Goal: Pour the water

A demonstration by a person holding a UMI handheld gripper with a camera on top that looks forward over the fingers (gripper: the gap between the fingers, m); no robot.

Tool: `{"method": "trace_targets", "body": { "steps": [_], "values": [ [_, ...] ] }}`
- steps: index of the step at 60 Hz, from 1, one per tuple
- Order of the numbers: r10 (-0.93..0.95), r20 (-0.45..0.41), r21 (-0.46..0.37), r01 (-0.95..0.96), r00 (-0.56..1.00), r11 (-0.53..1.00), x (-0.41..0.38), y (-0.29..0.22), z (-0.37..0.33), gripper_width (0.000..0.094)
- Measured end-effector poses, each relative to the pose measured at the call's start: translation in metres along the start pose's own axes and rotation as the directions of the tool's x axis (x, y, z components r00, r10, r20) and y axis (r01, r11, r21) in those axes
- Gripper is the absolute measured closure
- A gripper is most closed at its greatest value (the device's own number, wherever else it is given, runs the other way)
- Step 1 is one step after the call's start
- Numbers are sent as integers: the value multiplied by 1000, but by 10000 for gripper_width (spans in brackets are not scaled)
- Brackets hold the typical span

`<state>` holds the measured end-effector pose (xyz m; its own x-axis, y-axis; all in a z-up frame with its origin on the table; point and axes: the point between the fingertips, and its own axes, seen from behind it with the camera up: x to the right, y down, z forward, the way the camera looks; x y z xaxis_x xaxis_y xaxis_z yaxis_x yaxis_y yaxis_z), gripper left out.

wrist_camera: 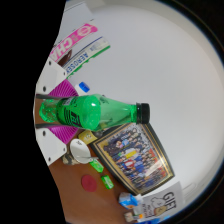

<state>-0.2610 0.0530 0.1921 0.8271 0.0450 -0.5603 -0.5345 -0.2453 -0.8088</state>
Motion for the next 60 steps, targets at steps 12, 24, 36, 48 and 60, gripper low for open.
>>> {"method": "trace_targets", "body": {
  "steps": [12,24,36,48,60],
  "values": [
    [563,103,-65,-559,820,826,-32,-14,42,612],
    [933,159,-187,-918,323,350,-44,-21,73,610],
    [989,143,-259,-962,46,82,-50,-19,86,611],
    [993,120,-266,-964,-14,19,-44,-12,90,611],
    [977,105,-255,-944,187,209,-49,-10,87,610]
  ]
}}
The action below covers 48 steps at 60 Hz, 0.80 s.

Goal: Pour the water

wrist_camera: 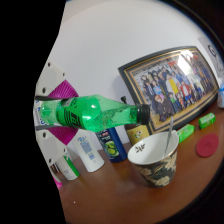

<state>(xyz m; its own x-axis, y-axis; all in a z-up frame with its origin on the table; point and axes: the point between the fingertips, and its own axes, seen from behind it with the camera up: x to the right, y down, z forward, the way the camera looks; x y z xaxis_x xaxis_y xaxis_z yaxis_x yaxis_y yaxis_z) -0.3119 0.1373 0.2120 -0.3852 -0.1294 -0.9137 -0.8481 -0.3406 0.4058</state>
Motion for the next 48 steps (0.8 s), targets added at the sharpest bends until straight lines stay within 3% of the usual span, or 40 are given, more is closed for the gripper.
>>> {"method": "trace_targets", "body": {
  "steps": [10,22,37,48],
  "values": [
    [-415,-64,-20,415,907,910,-30,2,-8,611],
    [-857,-112,9,863,503,506,-112,-25,-32,610],
    [-981,-193,-2,1000,-9,-9,-179,-96,-59,612],
    [-937,-223,-98,962,-271,-255,-162,-178,-63,612]
  ]
}}
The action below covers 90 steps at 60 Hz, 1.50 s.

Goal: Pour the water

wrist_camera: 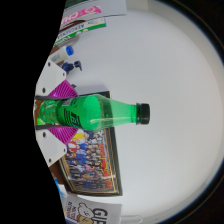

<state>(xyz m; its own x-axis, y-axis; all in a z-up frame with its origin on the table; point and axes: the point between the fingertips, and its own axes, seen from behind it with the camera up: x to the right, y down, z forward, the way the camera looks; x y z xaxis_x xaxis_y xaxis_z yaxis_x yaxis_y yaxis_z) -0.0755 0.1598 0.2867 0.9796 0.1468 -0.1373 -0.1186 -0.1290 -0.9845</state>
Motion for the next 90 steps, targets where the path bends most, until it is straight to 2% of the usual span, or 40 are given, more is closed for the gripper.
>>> {"method": "trace_targets", "body": {
  "steps": [11,21,30,41,45,48,51,56,58,70,77,90],
  "values": [
    [-129,27,-83,131,991,988,46,80,15,613],
    [-117,70,-160,127,991,979,65,151,24,611],
    [-122,96,-204,139,988,969,75,193,26,610],
    [-160,111,-165,177,981,970,72,192,21,604],
    [-178,108,-164,194,978,967,71,193,21,532],
    [-186,104,-168,201,977,965,71,193,20,434],
    [-201,99,-177,216,975,960,72,194,21,373],
    [-235,81,-199,247,969,948,75,194,16,65],
    [-239,76,-201,249,968,947,77,192,13,94],
    [-219,6,-266,213,976,940,75,168,-35,84],
    [-191,-35,-319,171,981,932,57,151,-86,83],
    [-219,-127,-364,160,967,918,11,113,-211,84]
  ]
}}
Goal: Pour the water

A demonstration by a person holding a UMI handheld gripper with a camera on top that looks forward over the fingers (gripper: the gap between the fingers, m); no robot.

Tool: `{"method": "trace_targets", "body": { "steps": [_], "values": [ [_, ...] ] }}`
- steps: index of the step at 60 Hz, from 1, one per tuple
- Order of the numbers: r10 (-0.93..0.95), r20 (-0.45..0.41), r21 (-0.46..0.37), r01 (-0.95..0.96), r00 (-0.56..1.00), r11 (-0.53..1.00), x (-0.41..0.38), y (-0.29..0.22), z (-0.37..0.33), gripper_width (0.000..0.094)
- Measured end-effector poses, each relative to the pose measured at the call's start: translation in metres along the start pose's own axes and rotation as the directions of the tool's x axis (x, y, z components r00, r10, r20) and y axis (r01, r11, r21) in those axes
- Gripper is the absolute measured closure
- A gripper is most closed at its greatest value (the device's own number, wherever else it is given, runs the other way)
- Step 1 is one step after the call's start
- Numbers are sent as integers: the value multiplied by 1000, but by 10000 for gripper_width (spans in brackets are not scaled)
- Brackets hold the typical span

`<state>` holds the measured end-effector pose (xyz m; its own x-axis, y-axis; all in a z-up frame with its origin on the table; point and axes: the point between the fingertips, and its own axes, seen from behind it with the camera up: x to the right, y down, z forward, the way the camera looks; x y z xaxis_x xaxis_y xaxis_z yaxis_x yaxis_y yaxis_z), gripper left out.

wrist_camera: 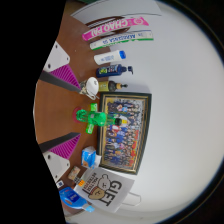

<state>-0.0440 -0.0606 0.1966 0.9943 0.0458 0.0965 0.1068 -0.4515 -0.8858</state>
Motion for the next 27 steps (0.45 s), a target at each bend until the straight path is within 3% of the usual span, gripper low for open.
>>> {"method": "trace_targets", "body": {
  "steps": [12,27],
  "values": [
    [7,-28,-7,-7,1000,1000,-25,12,-93,82],
    [-13,-73,-4,13,997,1000,-27,21,-140,89]
  ]
}}
